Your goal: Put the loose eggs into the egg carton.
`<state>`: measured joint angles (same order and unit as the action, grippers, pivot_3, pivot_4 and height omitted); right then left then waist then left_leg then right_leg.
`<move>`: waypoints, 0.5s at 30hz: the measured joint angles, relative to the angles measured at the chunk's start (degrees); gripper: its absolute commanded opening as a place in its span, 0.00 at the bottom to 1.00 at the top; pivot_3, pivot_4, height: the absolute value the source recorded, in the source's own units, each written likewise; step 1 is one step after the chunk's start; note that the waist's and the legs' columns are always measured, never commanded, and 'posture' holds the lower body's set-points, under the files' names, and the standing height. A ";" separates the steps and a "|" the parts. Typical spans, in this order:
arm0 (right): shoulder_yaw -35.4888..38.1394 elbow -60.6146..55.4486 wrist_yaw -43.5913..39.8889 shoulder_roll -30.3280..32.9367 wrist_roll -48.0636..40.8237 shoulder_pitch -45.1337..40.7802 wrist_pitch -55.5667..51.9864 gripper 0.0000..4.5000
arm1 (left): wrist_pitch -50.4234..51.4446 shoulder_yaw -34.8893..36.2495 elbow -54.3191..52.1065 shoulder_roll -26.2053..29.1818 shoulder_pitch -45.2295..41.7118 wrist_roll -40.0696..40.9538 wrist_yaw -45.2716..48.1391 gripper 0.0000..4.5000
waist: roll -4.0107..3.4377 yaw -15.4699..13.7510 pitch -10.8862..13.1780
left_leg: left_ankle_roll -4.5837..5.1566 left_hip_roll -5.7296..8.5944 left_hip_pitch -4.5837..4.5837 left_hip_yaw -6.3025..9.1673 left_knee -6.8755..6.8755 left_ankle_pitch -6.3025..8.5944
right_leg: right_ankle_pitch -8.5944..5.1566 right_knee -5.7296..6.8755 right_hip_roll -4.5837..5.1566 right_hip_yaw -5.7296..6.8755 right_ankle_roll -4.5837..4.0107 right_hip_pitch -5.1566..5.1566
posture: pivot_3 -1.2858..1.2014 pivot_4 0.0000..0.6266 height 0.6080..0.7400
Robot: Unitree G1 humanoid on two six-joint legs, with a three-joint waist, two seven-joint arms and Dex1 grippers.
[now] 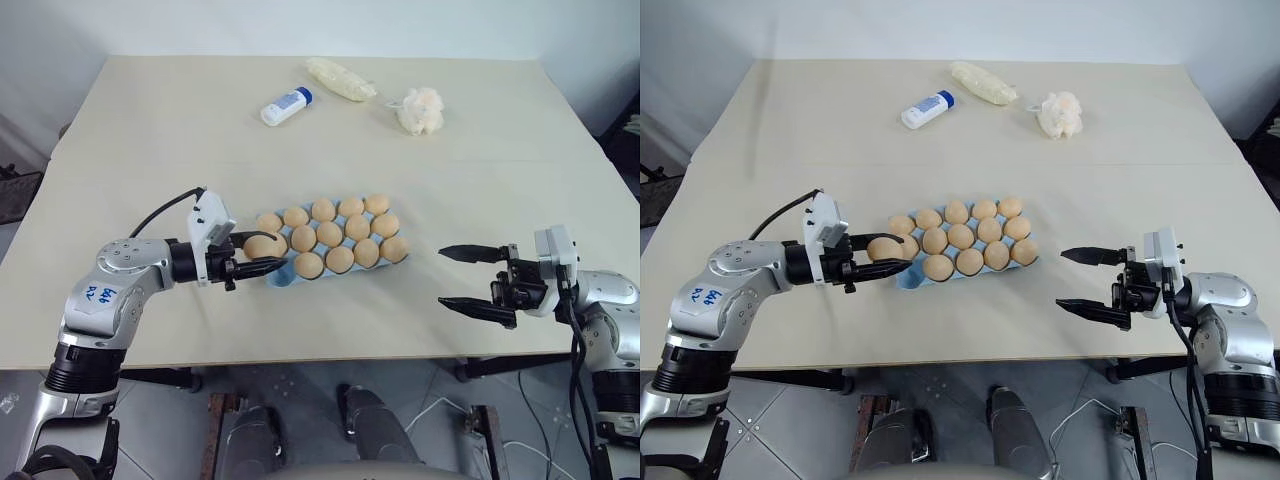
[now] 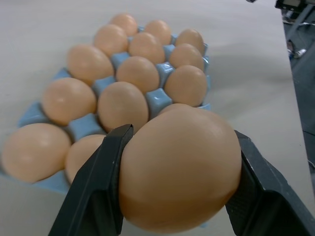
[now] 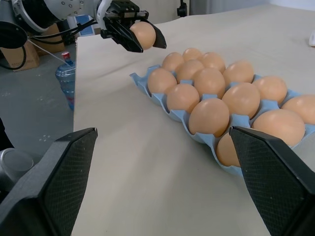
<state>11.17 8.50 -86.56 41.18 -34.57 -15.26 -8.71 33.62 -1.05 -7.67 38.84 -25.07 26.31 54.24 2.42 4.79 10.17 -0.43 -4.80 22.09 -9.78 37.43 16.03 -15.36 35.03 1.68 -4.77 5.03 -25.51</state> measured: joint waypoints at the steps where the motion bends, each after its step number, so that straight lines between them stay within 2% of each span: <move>1: 0.00 0.03 -0.05 0.04 0.04 -0.01 0.09 1.00 | -0.03 -0.23 0.36 -0.07 -0.50 -0.12 0.32 0.48 | 0.00 -0.01 0.00 | 0.01 0.00 0.00 0.00 0.01 -0.01 | 0.00 0.01 0.00 0.01 0.00 0.00 | 0.52 0.24 1.00; 11: 0.00 0.75 -0.03 0.36 0.62 -0.09 1.04 1.00 | -0.60 -2.37 3.66 -0.09 -1.66 -2.14 2.02 0.48 | 0.00 -0.01 0.00 | 0.02 0.00 0.00 0.00 0.05 -0.01 | 0.02 0.06 -0.01 0.01 0.03 0.00 | 0.52 0.24 1.00; 15: 0.00 0.82 -0.03 0.39 0.68 -0.10 1.09 1.00 | -1.62 -3.58 4.21 -0.41 -1.66 -3.14 2.62 0.77 | 0.00 -0.06 0.00 | 0.03 0.01 0.00 0.02 0.10 -0.01 | 0.01 0.08 0.00 0.00 0.02 0.00 | 0.52 0.24 1.00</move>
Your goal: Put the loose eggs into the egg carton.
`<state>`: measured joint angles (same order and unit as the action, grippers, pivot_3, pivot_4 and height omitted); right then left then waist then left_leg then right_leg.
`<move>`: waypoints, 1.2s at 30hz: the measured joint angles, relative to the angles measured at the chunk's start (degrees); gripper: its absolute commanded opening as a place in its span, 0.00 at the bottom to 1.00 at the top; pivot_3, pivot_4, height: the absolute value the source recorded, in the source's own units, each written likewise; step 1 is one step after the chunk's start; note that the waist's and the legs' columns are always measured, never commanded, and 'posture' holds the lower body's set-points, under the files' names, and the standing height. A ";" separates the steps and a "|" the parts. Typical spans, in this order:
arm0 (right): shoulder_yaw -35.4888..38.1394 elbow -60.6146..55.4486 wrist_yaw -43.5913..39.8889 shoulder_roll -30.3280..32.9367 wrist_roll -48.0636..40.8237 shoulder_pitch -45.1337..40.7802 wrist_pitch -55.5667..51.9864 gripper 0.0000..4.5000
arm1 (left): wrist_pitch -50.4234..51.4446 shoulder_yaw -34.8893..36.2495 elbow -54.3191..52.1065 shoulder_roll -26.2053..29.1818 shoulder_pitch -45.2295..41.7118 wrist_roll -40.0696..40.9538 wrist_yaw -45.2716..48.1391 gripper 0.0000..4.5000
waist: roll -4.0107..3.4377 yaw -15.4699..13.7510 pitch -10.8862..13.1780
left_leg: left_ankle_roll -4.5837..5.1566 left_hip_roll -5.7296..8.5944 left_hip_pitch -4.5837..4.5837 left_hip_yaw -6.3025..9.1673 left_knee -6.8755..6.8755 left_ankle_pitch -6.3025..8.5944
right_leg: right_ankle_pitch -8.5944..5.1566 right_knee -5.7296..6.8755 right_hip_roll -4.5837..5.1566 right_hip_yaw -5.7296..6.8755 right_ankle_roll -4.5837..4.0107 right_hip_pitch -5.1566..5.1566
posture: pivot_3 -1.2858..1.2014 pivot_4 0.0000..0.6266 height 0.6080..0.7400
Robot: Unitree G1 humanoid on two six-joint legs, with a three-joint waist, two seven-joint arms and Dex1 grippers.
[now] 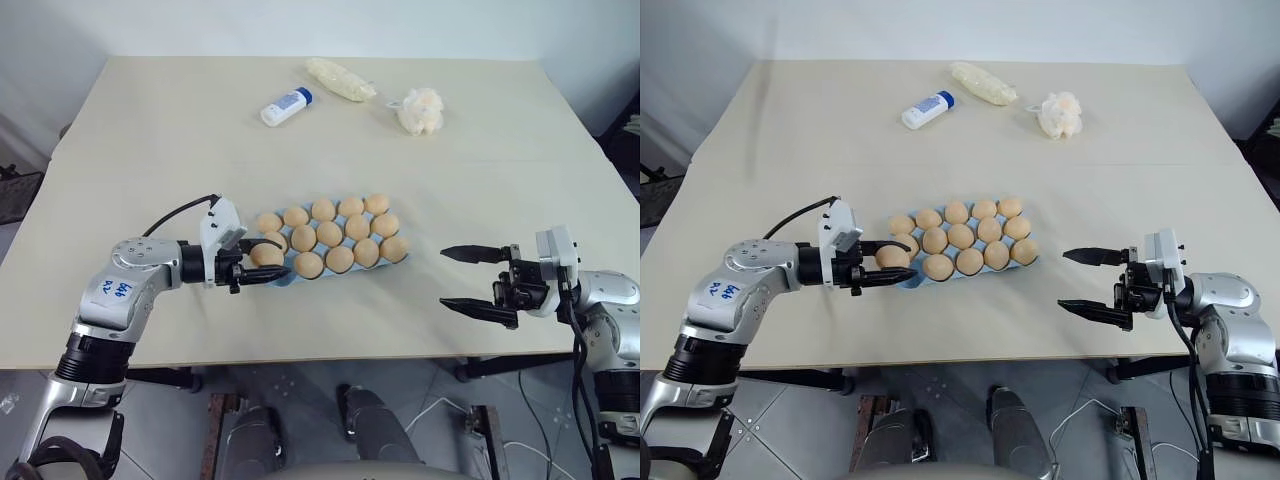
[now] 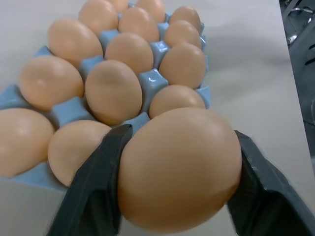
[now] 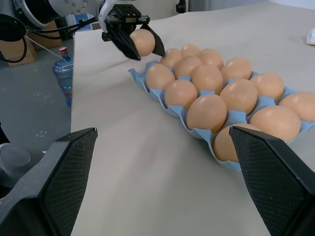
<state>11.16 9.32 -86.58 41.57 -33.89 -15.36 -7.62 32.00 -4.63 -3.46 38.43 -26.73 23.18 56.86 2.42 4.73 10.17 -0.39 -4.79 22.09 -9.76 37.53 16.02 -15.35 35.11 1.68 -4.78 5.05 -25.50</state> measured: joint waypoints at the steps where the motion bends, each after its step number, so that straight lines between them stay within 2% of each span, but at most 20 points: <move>1: 0.00 0.13 -0.01 0.00 0.01 -0.04 0.06 1.00 | -0.20 -0.37 0.25 -0.27 -0.03 -0.26 0.14 0.84 | 0.00 -0.01 0.00 | 0.00 0.00 0.00 0.00 0.02 0.00 | 0.00 0.00 0.00 -0.01 0.00 0.00 | 0.52 0.24 1.00; 3: 0.00 0.75 -0.11 0.00 0.20 -0.23 0.38 1.00 | -0.62 -0.86 1.45 -0.85 -0.43 -0.53 0.38 0.99 | 0.00 0.00 0.00 | 0.02 0.00 0.00 0.00 0.06 0.00 | 0.00 0.02 0.00 -0.02 0.00 0.01 | 0.52 0.24 1.00; 4: -0.05 1.53 -0.16 -0.01 0.52 -0.50 0.72 1.00 | -0.89 -0.94 2.12 -1.14 -0.89 -0.82 0.36 0.99 | 0.00 0.00 0.00 | 0.03 0.00 0.01 0.00 0.11 0.00 | 0.00 0.03 0.00 -0.02 -0.01 0.01 | 0.52 0.24 1.00; 15: -2.05 6.54 -0.27 -2.95 2.37 -2.23 3.92 1.00 | -3.18 -0.29 4.17 -2.07 -2.05 -2.24 -0.52 0.99 | 0.00 0.06 0.01 | 0.08 0.01 -0.01 0.26 0.39 0.00 | -0.02 0.35 0.00 -0.13 -0.04 0.01 | 0.52 0.24 1.00; 21: -3.12 7.11 -0.12 -4.22 3.02 -2.81 4.58 1.00 | -2.63 7.15 4.15 -2.40 -4.84 0.52 -3.83 0.99 | -0.02 0.14 0.01 | 0.11 0.01 -0.02 0.26 0.44 -0.01 | -0.02 0.46 0.00 -0.13 -0.03 0.01 | 0.52 0.24 1.00; 26: -3.09 6.88 2.00 -5.14 2.98 -3.90 4.80 1.00 | 0.50 11.61 4.15 -4.83 -4.78 3.15 -8.82 0.99 | -0.01 0.07 0.01 | 0.11 0.00 -0.01 0.29 0.46 -0.01 | 0.08 0.49 -0.01 -0.08 0.13 0.00 | 0.52 0.24 1.00; 32: -2.45 3.00 5.08 -5.70 2.36 -3.90 3.64 1.00 | -3.32 13.43 3.10 -4.98 0.32 3.97 -7.37 0.99 | -0.02 0.15 0.02 | 0.03 -0.03 -0.02 0.28 0.42 0.02 | 0.06 0.48 -0.02 -0.04 0.11 -0.01 | 0.52 0.24 1.00; 36: -2.21 2.78 4.97 -3.89 2.44 -4.31 3.34 1.00 | -5.62 13.47 3.75 -3.65 3.04 3.87 -4.84 0.99 | -0.02 0.09 0.02 | 0.04 -0.01 -0.01 0.27 0.43 0.02 | -0.11 0.44 0.01 -0.06 -0.20 -0.01 | 0.52 0.24 1.00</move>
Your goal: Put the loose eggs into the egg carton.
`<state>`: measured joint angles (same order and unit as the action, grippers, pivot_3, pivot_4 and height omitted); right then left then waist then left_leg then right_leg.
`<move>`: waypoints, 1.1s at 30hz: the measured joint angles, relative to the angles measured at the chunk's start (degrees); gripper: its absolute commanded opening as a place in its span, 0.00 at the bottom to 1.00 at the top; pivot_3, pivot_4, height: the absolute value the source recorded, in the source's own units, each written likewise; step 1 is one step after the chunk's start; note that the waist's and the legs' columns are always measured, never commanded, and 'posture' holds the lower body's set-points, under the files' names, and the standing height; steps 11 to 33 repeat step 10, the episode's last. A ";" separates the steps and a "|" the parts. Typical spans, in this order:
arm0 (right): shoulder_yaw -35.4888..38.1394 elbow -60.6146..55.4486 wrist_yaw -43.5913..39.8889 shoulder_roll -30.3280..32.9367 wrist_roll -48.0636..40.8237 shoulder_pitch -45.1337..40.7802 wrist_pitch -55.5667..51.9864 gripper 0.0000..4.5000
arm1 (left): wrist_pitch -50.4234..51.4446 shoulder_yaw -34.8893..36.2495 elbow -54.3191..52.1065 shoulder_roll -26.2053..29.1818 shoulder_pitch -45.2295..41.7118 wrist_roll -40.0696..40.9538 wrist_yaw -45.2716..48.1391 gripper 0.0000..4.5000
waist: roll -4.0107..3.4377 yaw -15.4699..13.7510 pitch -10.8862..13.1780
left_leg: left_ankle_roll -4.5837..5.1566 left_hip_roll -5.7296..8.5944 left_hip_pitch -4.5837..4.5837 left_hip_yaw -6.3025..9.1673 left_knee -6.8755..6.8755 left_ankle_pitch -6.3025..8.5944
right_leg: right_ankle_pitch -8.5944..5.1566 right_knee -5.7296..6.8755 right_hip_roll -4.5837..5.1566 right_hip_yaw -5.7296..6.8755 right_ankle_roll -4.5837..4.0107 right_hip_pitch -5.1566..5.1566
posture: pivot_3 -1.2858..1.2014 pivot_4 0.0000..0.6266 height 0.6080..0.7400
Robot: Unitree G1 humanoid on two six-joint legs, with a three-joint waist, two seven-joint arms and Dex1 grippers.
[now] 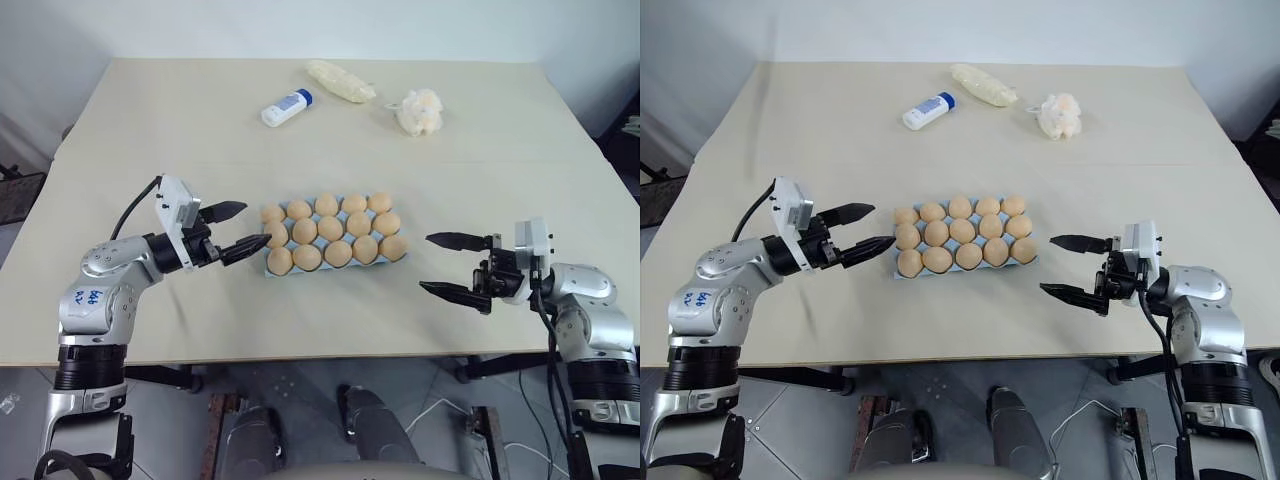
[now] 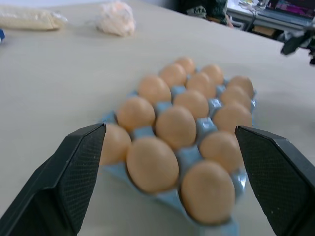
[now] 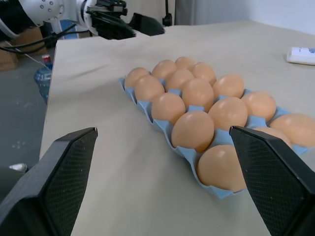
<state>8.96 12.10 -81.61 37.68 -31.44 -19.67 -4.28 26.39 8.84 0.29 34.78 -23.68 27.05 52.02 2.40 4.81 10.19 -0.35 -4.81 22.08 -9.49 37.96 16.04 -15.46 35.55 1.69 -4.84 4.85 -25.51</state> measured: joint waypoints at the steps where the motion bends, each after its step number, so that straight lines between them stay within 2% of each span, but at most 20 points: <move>1: 0.07 0.13 -0.10 0.25 0.00 -0.37 0.00 1.00 | -0.32 0.17 0.38 0.64 0.12 0.00 0.75 0.99 | 0.00 0.01 0.00 | 0.01 0.00 0.00 0.00 0.00 0.00 | -0.05 -0.01 0.01 -0.01 -0.09 0.00 | 0.52 0.24 1.00; 9: 0.05 2.91 -1.45 2.03 0.75 -2.71 0.00 1.00 | -4.67 2.24 4.06 4.59 0.83 0.00 6.03 0.99 | 0.00 0.08 0.00 | 0.02 0.01 0.00 0.00 -0.03 0.02 | -0.09 -0.03 0.06 0.00 -0.17 0.00 | 0.52 0.24 1.00; 33: 0.05 3.12 -1.49 2.04 0.81 -2.76 0.00 1.00 | -5.33 2.42 4.77 4.70 0.85 -0.03 6.44 0.99 | 0.00 0.08 0.00 | 0.02 0.01 0.00 0.00 -0.03 0.02 | -0.10 -0.04 0.06 0.00 -0.18 0.00 | 0.52 0.24 1.00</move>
